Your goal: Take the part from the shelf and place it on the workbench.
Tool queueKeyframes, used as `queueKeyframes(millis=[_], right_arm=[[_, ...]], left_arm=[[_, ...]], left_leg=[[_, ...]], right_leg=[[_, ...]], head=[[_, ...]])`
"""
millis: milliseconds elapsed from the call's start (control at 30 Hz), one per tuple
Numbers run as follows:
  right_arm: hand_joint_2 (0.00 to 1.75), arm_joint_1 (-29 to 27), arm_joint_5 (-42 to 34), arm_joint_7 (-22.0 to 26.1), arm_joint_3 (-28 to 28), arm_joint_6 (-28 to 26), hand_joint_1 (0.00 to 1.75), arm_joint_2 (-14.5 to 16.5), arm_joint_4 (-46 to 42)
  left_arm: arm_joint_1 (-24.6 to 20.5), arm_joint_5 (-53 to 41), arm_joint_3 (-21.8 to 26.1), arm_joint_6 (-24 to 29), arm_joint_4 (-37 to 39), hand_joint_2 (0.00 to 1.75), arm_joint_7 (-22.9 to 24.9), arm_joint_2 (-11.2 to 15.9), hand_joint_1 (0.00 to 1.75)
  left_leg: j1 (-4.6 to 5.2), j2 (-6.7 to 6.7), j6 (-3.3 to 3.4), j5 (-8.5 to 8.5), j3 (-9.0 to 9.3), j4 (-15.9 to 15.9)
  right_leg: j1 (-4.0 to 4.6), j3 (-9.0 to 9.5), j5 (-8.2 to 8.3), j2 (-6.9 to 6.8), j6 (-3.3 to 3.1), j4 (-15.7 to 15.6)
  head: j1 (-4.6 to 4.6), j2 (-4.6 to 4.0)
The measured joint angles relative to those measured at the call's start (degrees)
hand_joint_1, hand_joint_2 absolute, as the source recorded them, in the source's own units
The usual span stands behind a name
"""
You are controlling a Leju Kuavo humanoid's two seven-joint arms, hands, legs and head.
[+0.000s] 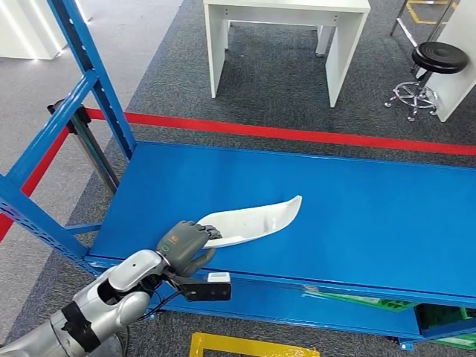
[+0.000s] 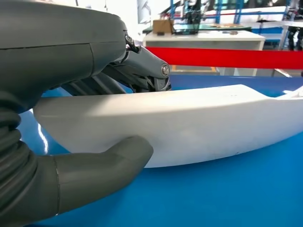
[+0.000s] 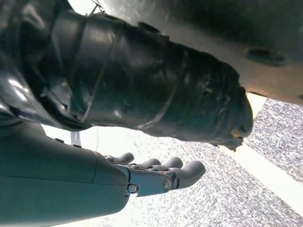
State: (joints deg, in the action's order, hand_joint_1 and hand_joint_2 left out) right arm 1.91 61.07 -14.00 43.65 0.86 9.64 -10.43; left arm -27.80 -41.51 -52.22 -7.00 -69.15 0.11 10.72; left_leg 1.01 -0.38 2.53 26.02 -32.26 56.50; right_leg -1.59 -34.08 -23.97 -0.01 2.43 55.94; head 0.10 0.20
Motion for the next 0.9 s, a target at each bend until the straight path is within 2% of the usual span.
queueKeyframes(millis=[133, 400, 633, 800, 900], right_arm=[[0.0, 0.0, -0.3, 0.21, 0.62, -0.22, 0.0, 0.0, 0.01], [0.0, -0.02, -0.55, 0.31, 0.81, -0.42, 0.0, 0.0, 0.01], [0.0, -0.18, -1.34, 0.72, 2.03, -1.62, 0.0, 0.03, 0.01], [0.0, -0.49, -2.18, 0.76, 3.1, -2.27, 0.0, 0.37, 0.01], [0.0, -0.8, -2.45, 0.97, 3.61, -2.41, 0.0, 0.74, 0.01]], left_arm=[[3.05, 1.25, 2.35, 1.84, -1.81, 1.75, -0.95, -0.53, 1.75], [6.18, 2.97, 4.75, 2.85, -3.85, 1.75, -2.61, -1.07, 1.75], [17.05, 8.84, 10.39, 6.56, -12.94, 1.75, -10.34, -2.33, 1.75], [26.17, 12.05, 14.88, 10.24, -20.49, 1.75, -19.03, -3.54, 1.75], [30.49, 12.13, 16.87, 11.65, -23.89, 1.75, -21.24, -3.58, 1.75]], left_leg=[[0.0, 0.0, 0.0, 0.0, 0.0, 0.0], [0.0, 0.01, 0.0, 0.0, 0.0, 0.0], [0.0, 0.04, -0.11, 0.11, -0.01, -0.01], [0.02, 0.05, -0.2, 0.28, -0.01, 0.01], [0.07, 0.04, -0.2, 0.34, -0.01, 0.05]], right_leg=[[0.0, 0.0, -0.01, -0.02, -0.01, 0.0], [0.0, 0.01, -0.02, 0.0, -0.02, 0.0], [0.0, -0.05, -0.09, 0.08, -0.07, 0.0], [-0.01, -0.05, -0.18, 0.08, -0.13, -0.03], [-0.04, -0.04, -0.19, 0.06, -0.09, -0.05]], head=[[0.01, -0.01], [0.0, -0.01], [0.0, 0.01], [0.01, 0.0], [0.01, 0.0]])
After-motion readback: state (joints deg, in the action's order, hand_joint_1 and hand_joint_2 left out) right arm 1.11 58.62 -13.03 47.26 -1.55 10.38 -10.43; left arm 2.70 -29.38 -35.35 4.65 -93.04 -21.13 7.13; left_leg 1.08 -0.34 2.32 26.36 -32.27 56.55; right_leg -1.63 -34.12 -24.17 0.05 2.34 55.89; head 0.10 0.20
